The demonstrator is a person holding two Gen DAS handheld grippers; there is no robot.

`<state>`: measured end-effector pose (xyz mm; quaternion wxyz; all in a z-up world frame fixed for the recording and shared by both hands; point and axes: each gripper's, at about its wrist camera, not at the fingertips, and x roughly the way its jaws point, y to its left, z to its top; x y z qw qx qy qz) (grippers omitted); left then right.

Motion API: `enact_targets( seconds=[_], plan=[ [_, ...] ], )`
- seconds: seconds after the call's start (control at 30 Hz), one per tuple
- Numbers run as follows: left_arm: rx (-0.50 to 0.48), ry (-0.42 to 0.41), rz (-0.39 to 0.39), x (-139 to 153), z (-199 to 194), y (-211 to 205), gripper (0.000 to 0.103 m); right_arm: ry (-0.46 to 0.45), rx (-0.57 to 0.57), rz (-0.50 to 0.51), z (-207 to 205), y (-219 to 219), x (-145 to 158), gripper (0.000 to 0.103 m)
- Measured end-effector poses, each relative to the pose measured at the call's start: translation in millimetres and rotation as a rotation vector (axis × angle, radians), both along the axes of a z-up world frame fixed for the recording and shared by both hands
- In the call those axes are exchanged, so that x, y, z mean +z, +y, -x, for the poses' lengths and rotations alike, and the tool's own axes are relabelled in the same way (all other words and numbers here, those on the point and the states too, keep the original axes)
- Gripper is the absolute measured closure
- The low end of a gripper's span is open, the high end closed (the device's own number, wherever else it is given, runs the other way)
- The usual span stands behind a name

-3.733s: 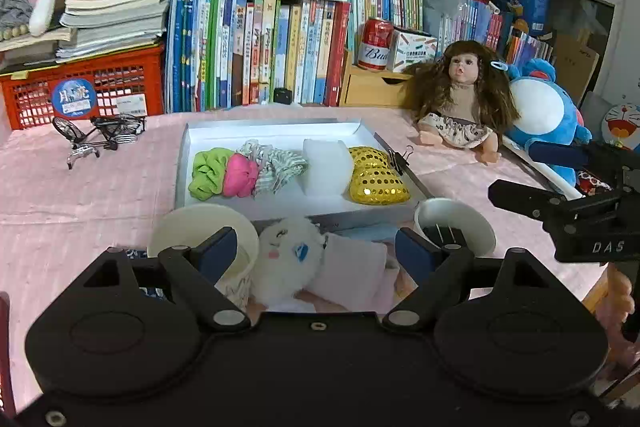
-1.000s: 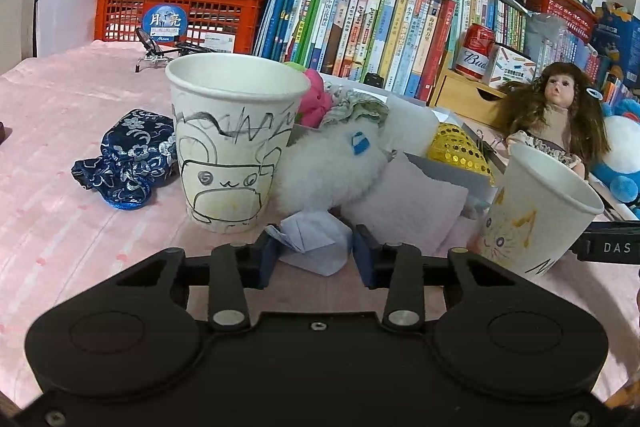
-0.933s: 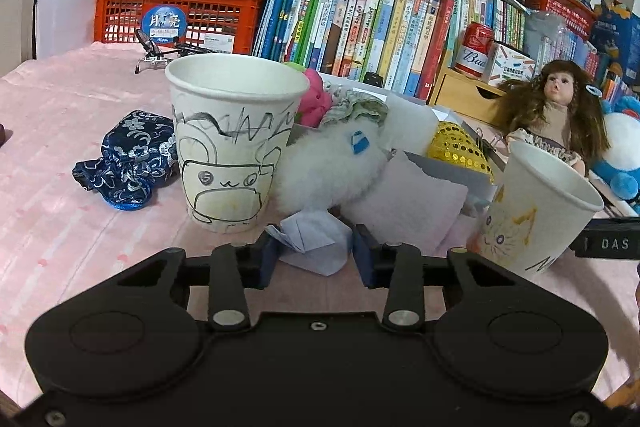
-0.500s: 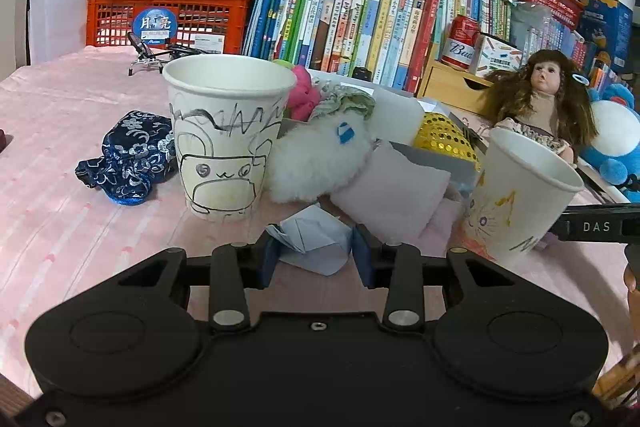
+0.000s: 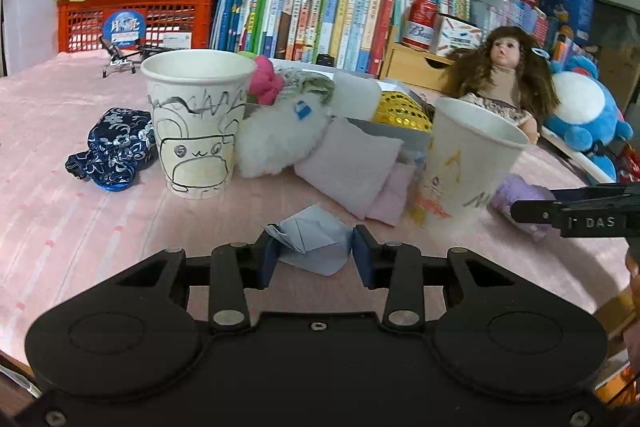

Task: Organize soft objects
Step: 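Grasp the light blue cloth with the left gripper while the right gripper grasps the purple plush, then carry the light blue cloth and purple plush over the grey tray with both grippers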

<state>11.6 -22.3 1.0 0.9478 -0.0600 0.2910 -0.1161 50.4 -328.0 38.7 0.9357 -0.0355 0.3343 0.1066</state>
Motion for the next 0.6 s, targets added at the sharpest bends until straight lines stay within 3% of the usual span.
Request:
enact_targets(
  seconds=[0.1, 0.13, 0.3, 0.4, 0.6],
  plan=[
    [-0.008, -0.015, -0.027, -0.7, 4.2, -3.1, 0.065, -0.023, 0.023, 0.001, 14.1, 3.3, 1.0, 0.031],
    [-0.007, -0.02, -0.033, -1.3, 4.7, -3.8, 0.062, -0.046, 0.024, 0.01, 19.4, 5.3, 0.7, 0.023],
    [-0.004, -0.042, -0.064, -5.9, 4.1, -8.5, 0.047, -0.132, -0.025, 0.065, 31.1, 17.6, -6.1, 0.015],
    [-0.015, -0.063, -0.103, -8.8, 2.6, -11.8, 0.039, -0.162, -0.048, 0.085, 33.6, 25.3, -13.7, 0.014],
    [-0.025, -0.081, -0.146, -13.9, 2.7, -14.8, 0.036, -0.19, -0.125, 0.097, 36.7, 31.7, -26.9, 0.013]
  ],
)
